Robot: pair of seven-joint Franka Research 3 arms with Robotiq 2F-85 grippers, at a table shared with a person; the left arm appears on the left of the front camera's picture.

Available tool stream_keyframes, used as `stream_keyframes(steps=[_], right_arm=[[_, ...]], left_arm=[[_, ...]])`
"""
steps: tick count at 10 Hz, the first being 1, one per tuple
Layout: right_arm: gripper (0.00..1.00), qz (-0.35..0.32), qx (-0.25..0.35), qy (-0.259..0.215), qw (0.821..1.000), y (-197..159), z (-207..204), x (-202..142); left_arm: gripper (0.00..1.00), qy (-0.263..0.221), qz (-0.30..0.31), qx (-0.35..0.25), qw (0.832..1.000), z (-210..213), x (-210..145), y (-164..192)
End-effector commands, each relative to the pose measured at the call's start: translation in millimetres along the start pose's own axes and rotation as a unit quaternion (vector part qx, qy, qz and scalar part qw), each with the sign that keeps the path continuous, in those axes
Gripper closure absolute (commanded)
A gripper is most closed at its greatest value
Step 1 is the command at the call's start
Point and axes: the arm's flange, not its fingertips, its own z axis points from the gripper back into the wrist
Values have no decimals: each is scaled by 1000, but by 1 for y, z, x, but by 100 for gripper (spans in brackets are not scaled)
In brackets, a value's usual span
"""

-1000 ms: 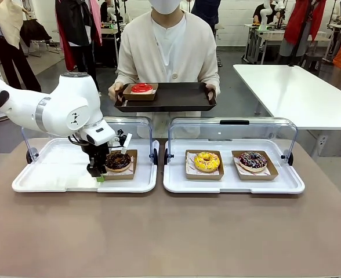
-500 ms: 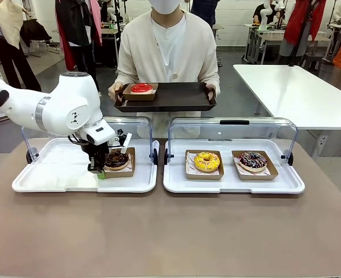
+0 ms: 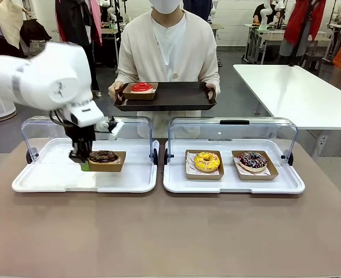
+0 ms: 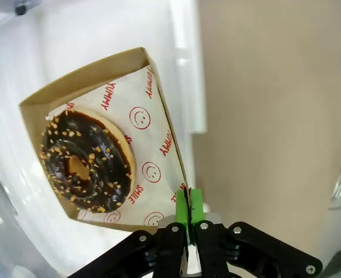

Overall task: Provide the desired donut to the person.
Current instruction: Pick up and lift the Paper togo box containing the Donut pointed at by the person.

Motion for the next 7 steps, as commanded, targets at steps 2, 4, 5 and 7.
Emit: stream_keyframes(steps=[2,4,5,7], right_arm=[[0,3,2,-6,1000,0,0,0],[0,3,2,-6,1000,0,0,0],[0,3,2,-6,1000,0,0,0],[0,3,2,-6,1000,0,0,0]], left_arm=[[100,-29,-49,-35,998,80,-12,-61],[100,-32,-53,-14,998,132,-14,-85],[100,-29,-42,10,999,154,-15,-91],[100,-28,-22,40,999,192,-18,-90]])
